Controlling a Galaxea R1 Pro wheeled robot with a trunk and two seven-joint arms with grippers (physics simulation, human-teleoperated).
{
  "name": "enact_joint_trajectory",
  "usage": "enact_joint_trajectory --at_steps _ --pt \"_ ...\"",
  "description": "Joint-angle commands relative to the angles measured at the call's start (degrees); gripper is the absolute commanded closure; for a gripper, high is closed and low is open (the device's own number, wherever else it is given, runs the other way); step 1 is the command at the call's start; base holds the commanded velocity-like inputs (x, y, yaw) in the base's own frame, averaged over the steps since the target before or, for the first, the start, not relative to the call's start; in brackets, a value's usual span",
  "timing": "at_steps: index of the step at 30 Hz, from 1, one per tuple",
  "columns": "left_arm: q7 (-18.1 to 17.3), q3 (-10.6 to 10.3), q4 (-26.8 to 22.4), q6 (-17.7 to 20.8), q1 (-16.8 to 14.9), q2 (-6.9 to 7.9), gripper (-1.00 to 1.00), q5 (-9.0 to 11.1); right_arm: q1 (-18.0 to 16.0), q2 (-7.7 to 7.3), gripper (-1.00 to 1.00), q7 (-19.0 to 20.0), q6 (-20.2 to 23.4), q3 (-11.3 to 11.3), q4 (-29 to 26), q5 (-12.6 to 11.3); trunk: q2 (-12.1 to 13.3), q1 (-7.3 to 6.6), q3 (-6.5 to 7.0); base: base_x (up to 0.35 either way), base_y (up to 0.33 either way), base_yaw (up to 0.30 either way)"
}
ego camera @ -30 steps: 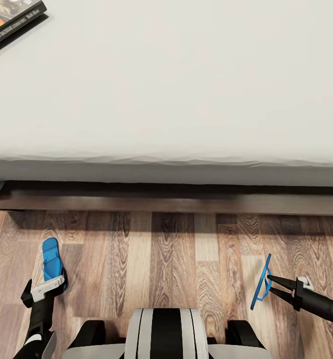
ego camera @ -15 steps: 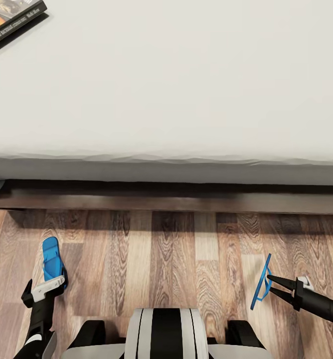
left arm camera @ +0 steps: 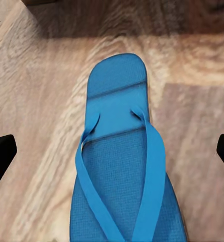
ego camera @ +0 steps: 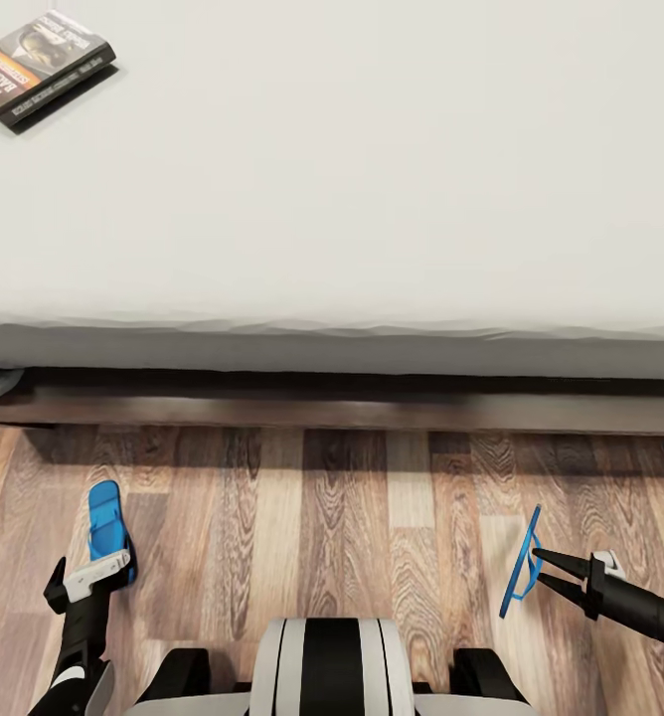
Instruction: In the bedroom, move the book from the bed onto either nightstand, and place the two sandals side by side next to the bed.
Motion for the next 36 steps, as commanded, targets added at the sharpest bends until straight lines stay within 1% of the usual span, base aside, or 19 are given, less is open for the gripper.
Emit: enact_joint_trajectory --at_steps 1,15,17,19,22,27,28,29,30,31,32,34,35,36 --pt "0.23 0.29 0.05 -0.22 -0.06 -0.02 -1.00 -0.61 -0.01 -0.01 1.00 0.09 0.45 0.02 0.02 -0.15 0.01 -0.03 0.21 0.000 0.000 0.000" --pt "0.19 0.53 0.07 -0.02 -0.07 0.18 -1.00 -0.46 -0.01 -0.01 1.00 0.09 0.45 -0.01 0.02 -0.15 0.19 -0.39 3.31 0.000 0.000 0.000" --pt "0.11 0.55 0.07 0.84 -0.08 0.27 -1.00 -0.43 -0.01 -0.01 1.00 0.09 0.45 -0.01 0.02 -0.15 0.22 -0.44 3.75 0.000 0.000 0.000" --pt "-0.01 0.60 0.07 2.82 -0.08 0.34 -1.00 -0.42 -0.01 -0.01 1.00 0.09 0.45 -0.02 0.02 -0.15 0.25 -0.49 4.19 0.000 0.000 0.000" --pt "-0.14 0.61 0.12 3.99 -0.08 0.59 -1.00 -0.33 -0.01 -0.01 1.00 0.09 0.45 -0.04 0.02 -0.15 0.25 -0.49 4.19 0.000 0.000 0.000" --pt "-0.83 0.64 0.24 4.66 -0.08 1.87 -1.00 -0.07 -0.01 -0.01 1.00 0.09 0.45 -0.05 0.02 -0.15 0.25 -0.49 4.19 0.000 0.000 0.000" --pt "-1.73 0.71 0.27 5.08 -0.08 2.30 -1.00 0.13 -0.01 -0.01 1.00 0.09 0.45 -0.05 0.02 -0.15 0.25 -0.49 4.19 0.000 0.000 0.000" --pt "-3.42 0.81 0.32 5.93 -0.08 2.95 -1.00 0.65 -0.01 -0.01 1.00 0.09 0.45 -0.05 0.02 -0.15 0.25 -0.49 4.19 0.000 0.000 0.000" --pt "-5.46 0.95 0.35 7.07 -0.08 3.58 -1.00 1.49 -0.01 -0.01 1.00 0.09 0.45 -0.05 0.02 -0.15 0.25 -0.49 4.19 0.000 0.000 0.000" --pt "-8.19 1.28 0.34 8.82 -0.08 4.25 -1.00 2.91 -0.01 -0.01 1.00 0.09 0.45 -0.05 0.02 -0.15 0.25 -0.49 4.19 0.000 0.000 0.000" --pt "-11.52 1.76 0.33 11.16 -0.08 5.00 -1.00 4.90 -0.01 -0.01 1.00 0.09 0.45 -0.05 0.02 -0.15 0.25 -0.49 4.19 0.000 0.000 0.000" --pt "-19.31 2.73 0.24 17.11 -0.08 6.77 -1.00 9.84 -0.01 -0.01 1.00 0.09 0.45 -0.05 0.02 -0.15 0.25 -0.49 4.19 0.000 0.000 0.000" --pt "-21.35 2.89 0.22 18.67 -0.08 7.28 -1.00 11.09 -0.01 -0.01 1.00 0.09 0.45 -0.05 0.02 -0.15 0.25 -0.49 4.19 0.000 0.000 0.000" --pt "-25.43 3.13 0.19 21.68 -0.08 8.36 -1.00 13.36 -0.01 -0.01 1.00 0.09 0.45 -0.04 0.02 -0.15 0.25 -0.49 4.19 0.000 0.000 0.000"
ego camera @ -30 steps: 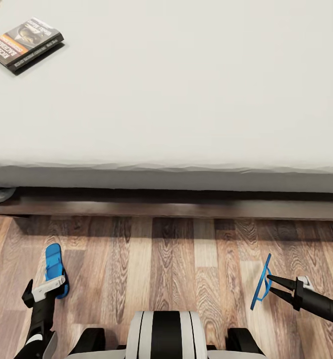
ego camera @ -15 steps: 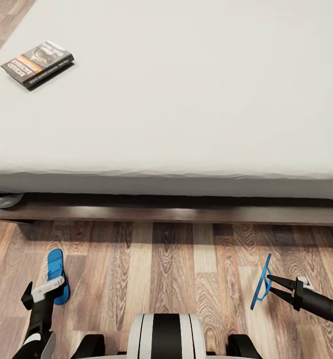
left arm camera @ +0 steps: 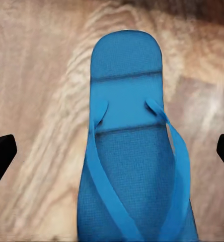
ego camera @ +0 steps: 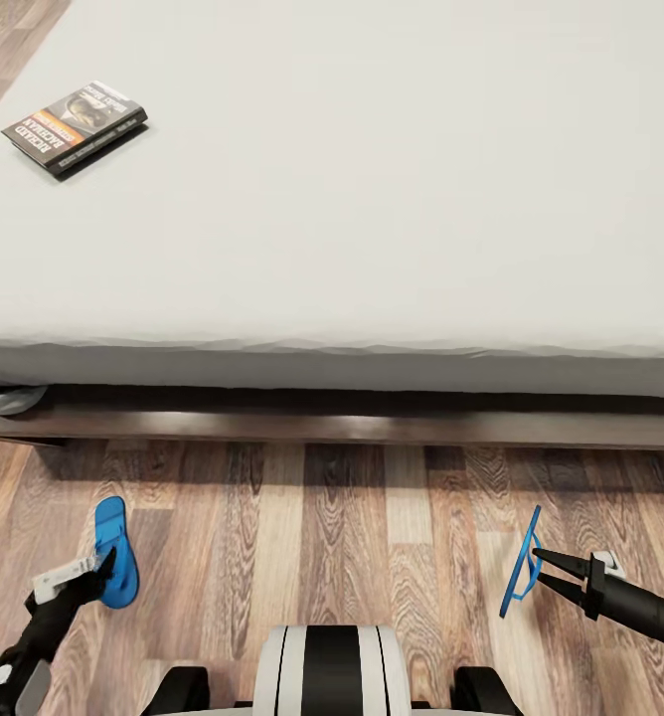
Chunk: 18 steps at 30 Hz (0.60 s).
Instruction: In the bedroom, move the book from the bed onto either nightstand, and place the two sandals side by side next to the bed.
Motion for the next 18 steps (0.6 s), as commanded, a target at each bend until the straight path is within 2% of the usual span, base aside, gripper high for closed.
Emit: enact_joint_trajectory --at_steps 1,4,8,12,14,15,18 --pt "-6.31 0.60 0.04 3.92 -0.05 1.76 -1.00 2.89 -0.01 -0.01 1.00 0.05 0.44 0.00 0.01 -0.18 -0.01 -0.01 -0.03 0.000 0.000 0.000" --pt "-15.43 0.93 0.13 10.77 -0.01 5.53 -1.00 6.08 -0.01 -0.01 1.00 0.05 0.44 -0.02 0.01 -0.18 -0.01 -0.01 -0.03 0.000 0.000 0.000" --pt "-19.47 1.01 0.49 15.31 0.03 8.32 -1.00 6.80 -0.01 -0.01 1.00 0.05 0.40 0.05 0.01 -0.18 -0.01 -0.01 -0.03 0.000 0.000 0.000" --pt "-23.79 1.02 0.66 17.36 0.07 9.37 -1.00 6.94 -0.01 -0.01 1.00 0.05 0.36 0.06 0.01 -0.18 -0.01 -0.01 -0.03 0.000 0.000 0.000" --pt "-27.83 1.06 0.69 19.00 0.10 9.75 -1.00 6.97 -0.01 -0.01 1.00 0.04 0.35 0.06 0.01 -0.16 -0.01 -0.01 -0.03 0.000 0.000 0.000" --pt "-31.58 1.09 0.71 21.43 0.12 10.24 -1.00 6.98 -0.01 -0.01 1.00 0.05 0.35 0.07 0.01 -0.16 -0.01 -0.01 -0.03 0.000 0.000 0.000" --pt "-33.95 1.09 0.81 23.42 0.12 10.80 -1.00 6.98 -0.01 -0.01 1.00 0.05 0.35 0.07 0.01 -0.17 -0.01 -0.01 -0.03 0.000 0.000 0.000"
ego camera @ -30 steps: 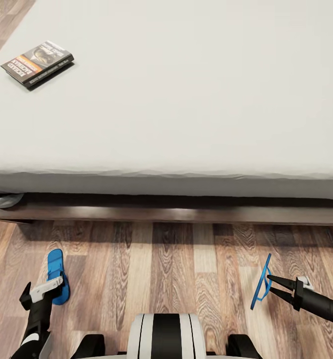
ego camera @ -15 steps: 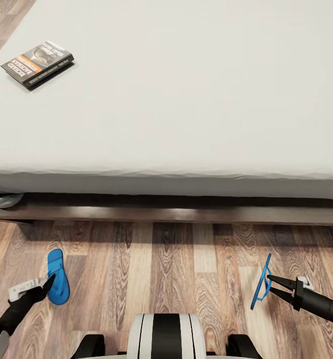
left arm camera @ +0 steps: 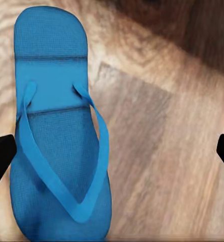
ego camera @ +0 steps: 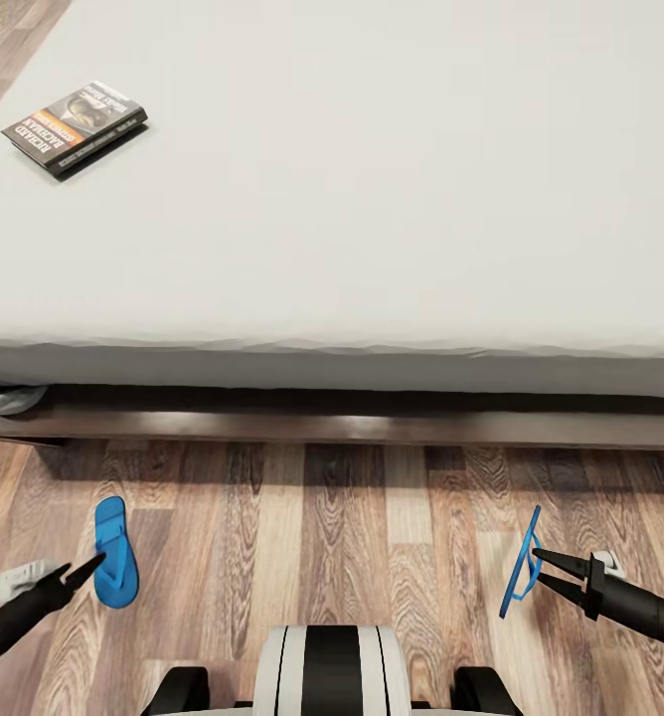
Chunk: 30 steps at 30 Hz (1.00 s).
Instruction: In the bedroom, move the book from the bed onto either nightstand, and place the two sandals side by side next to the bed.
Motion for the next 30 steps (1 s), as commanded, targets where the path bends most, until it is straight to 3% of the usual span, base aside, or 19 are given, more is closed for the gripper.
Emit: enact_joint_trajectory --at_steps 1,5,12,22,30 --pt "-0.82 0.14 0.45 0.34 -0.04 0.13 -1.00 -0.04 -0.01 -0.01 1.00 0.06 0.44 -0.01 0.01 -0.18 -0.01 -0.01 -0.03 0.000 0.000 0.000" --pt "-1.73 0.11 4.51 1.04 -0.04 0.32 -1.00 -0.19 -0.01 -0.01 1.00 0.06 0.44 0.00 0.01 -0.17 -0.01 -0.01 -0.03 0.000 0.000 0.000" --pt "-1.73 0.10 7.01 1.04 -0.04 0.39 -1.00 -0.26 -0.01 -0.01 1.00 0.04 0.44 0.00 0.01 -0.17 -0.01 -0.01 -0.03 0.000 0.000 0.000" --pt "-1.66 0.10 7.45 1.03 -0.04 0.43 -1.00 -0.28 -0.01 -0.01 1.00 -0.03 0.36 0.00 0.00 -0.09 -0.01 -0.01 -0.03 0.001 0.005 0.000" --pt "-1.58 0.10 7.46 1.03 -0.03 0.44 -1.00 -0.30 -0.01 -0.01 1.00 -0.03 0.35 0.00 -0.07 -0.09 -0.01 -0.01 -0.03 0.109 0.205 0.000"
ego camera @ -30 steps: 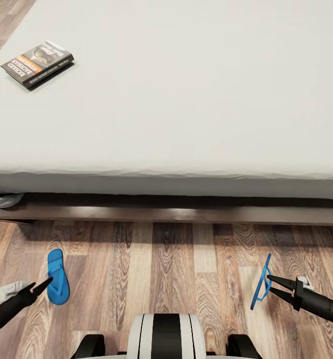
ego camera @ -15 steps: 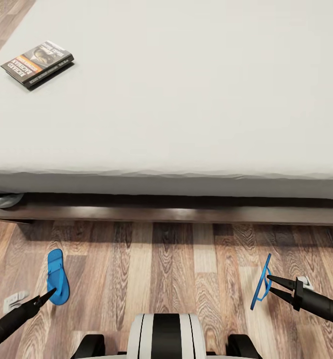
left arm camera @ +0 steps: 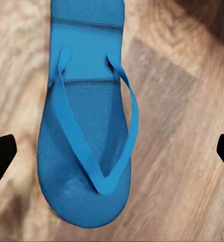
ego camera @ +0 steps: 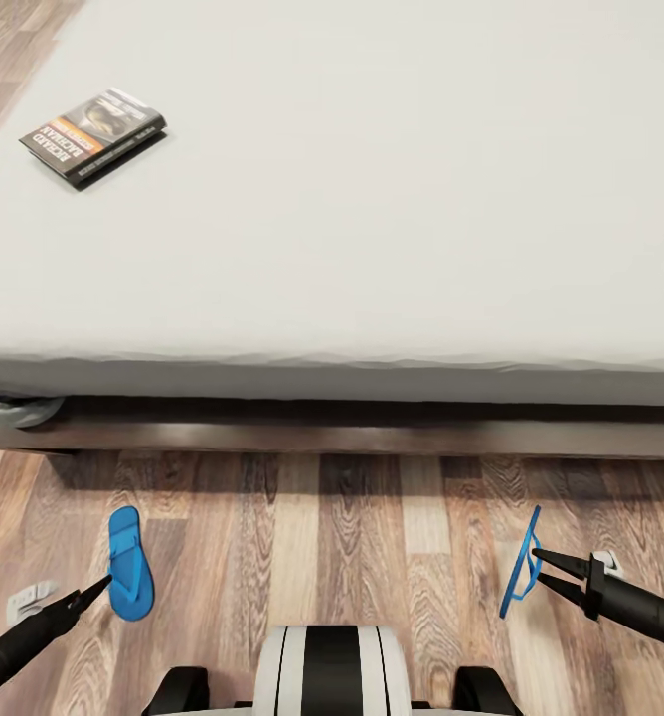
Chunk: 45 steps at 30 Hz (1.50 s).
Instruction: In the bedroom, move the book from the bed onto either nightstand, and place the two sandals side by side next to the bed.
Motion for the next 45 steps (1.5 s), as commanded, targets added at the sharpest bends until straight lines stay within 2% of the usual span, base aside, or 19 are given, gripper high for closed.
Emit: enact_joint_trajectory --at_steps 1,14,25,32,38,42,45 --pt "-0.21 0.08 0.10 -0.05 -0.05 0.00 -1.00 0.10 0.01 -0.02 1.00 0.08 0.45 -0.03 -0.03 -0.15 -0.01 0.00 -0.03 0.096 0.248 0.000" --pt "-0.25 0.08 0.10 -0.13 0.03 0.00 -1.00 0.10 0.01 -0.02 1.00 -0.23 0.38 -0.03 -0.04 0.26 -0.01 0.00 -0.03 -0.018 0.149 0.000" --pt "-0.34 0.08 0.10 -0.05 0.02 0.09 -1.00 0.10 0.00 0.13 1.00 -0.55 0.36 -0.03 -0.03 0.47 -0.01 0.00 -0.03 -0.157 0.095 0.000" --pt "-0.29 0.08 0.10 -0.05 0.02 0.09 -1.00 0.10 -0.01 0.24 1.00 -1.19 0.28 0.12 -0.06 0.67 -0.01 0.00 -0.03 -0.002 0.238 0.000" --pt "-0.27 0.08 0.10 -0.05 0.02 0.09 -1.00 0.10 -0.07 0.34 1.00 -8.23 0.28 0.47 -1.69 1.18 -0.01 0.00 -0.03 0.073 0.299 0.000" --pt "-0.26 0.08 0.10 -0.05 0.02 0.18 -1.00 0.10 -0.04 0.38 1.00 -14.25 0.28 0.50 -5.41 2.88 -0.01 0.00 -0.03 0.096 0.304 0.000" --pt "-0.25 0.08 0.10 -0.05 0.03 0.24 -1.00 0.10 -0.06 0.35 1.00 -17.19 0.28 0.50 -6.32 4.00 -0.01 0.00 -0.03 0.098 0.305 0.000"
